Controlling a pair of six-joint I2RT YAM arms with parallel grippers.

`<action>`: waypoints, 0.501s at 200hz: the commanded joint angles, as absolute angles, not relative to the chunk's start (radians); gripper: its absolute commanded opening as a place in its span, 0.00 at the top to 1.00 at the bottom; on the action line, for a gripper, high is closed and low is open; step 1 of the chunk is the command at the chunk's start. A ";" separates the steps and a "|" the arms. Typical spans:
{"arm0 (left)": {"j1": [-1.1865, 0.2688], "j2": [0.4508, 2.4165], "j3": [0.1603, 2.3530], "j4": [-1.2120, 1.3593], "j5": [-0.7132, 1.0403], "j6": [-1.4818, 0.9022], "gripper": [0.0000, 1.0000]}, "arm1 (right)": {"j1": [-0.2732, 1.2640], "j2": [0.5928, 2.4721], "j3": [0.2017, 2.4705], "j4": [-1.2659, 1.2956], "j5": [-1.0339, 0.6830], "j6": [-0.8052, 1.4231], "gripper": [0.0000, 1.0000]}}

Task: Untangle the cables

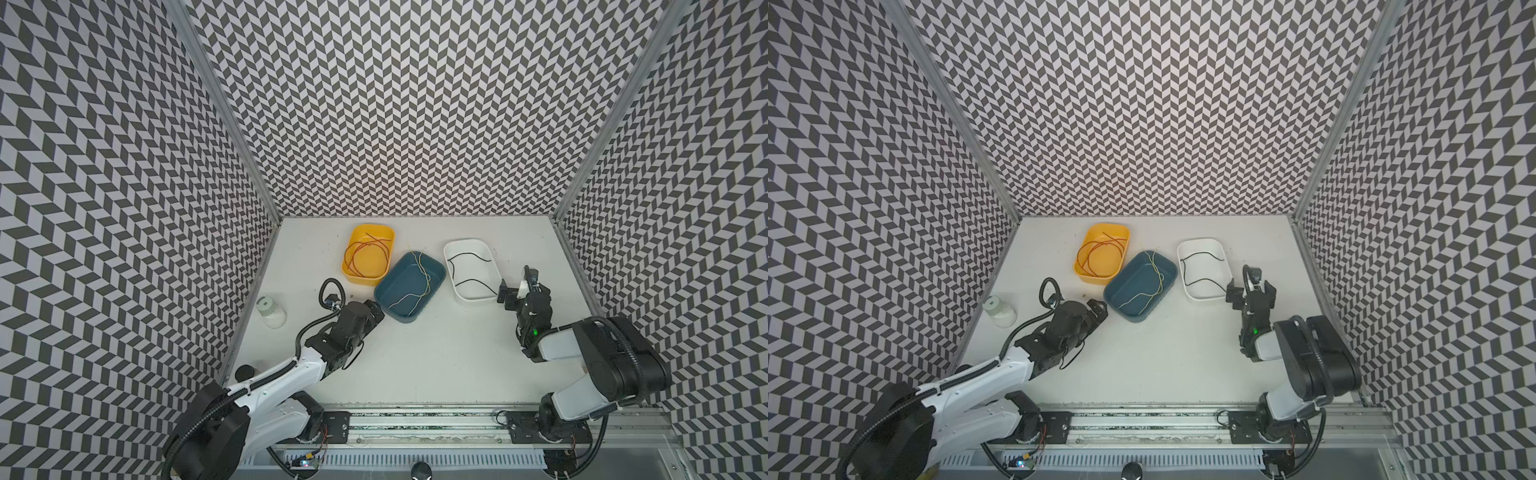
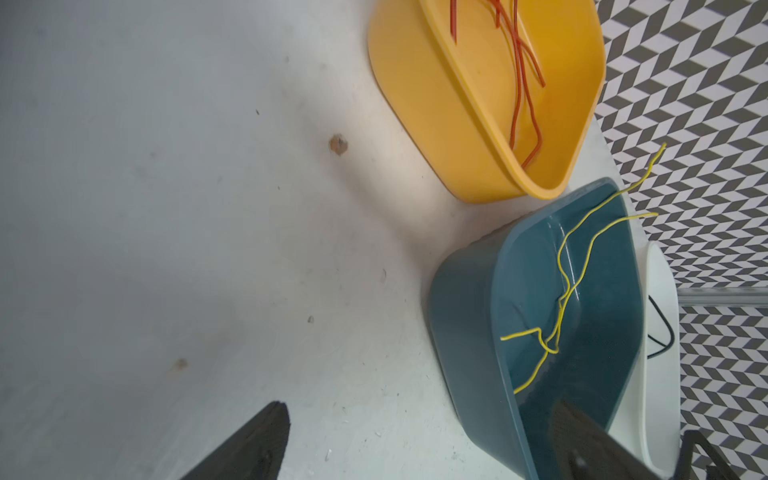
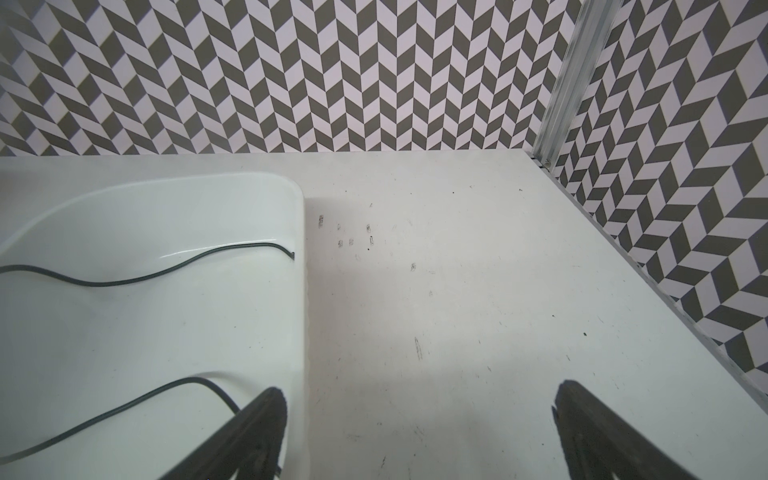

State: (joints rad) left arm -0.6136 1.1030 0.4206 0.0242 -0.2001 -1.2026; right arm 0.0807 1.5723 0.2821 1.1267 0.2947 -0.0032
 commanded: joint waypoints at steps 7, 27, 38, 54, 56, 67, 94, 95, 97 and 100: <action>-0.674 1.179 0.432 0.193 -0.265 -1.306 0.00 | 0.083 1.574 0.290 1.117 0.288 -0.029 0.00; -0.714 1.257 0.464 0.236 -0.305 -1.318 0.00 | 0.083 1.574 0.291 1.117 0.288 -0.029 0.00; -0.735 1.294 0.483 0.259 -0.330 -1.313 0.00 | 0.082 1.574 0.290 1.117 0.287 -0.030 0.00; -0.746 1.345 0.506 0.297 -0.344 -1.315 0.00 | 0.082 1.574 0.290 1.117 0.287 -0.031 0.00; -0.748 1.352 0.510 0.302 -0.346 -1.315 0.00 | 0.083 1.574 0.291 1.117 0.287 -0.031 0.00; -0.752 1.387 0.528 0.323 -0.348 -1.319 0.00 | 0.083 1.574 0.292 1.115 0.287 -0.031 0.00; -0.774 1.477 0.582 0.379 -0.356 -1.325 0.00 | 0.083 1.574 0.295 1.109 0.287 -0.032 0.00; -0.774 1.480 0.584 0.379 -0.356 -1.324 0.00 | 0.083 1.574 0.296 1.109 0.286 -0.031 0.00; -0.777 1.485 0.588 0.381 -0.357 -1.323 0.00 | 0.082 1.575 0.296 1.109 0.286 -0.032 0.00; -0.778 1.495 0.595 0.383 -0.358 -1.322 0.00 | 0.083 1.575 0.296 1.107 0.285 -0.031 0.00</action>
State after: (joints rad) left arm -0.7586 1.4395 0.5430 0.3050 -0.3058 -1.3037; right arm 0.0807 1.5723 0.2848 1.1213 0.2943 -0.0032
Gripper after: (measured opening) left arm 0.996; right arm 0.997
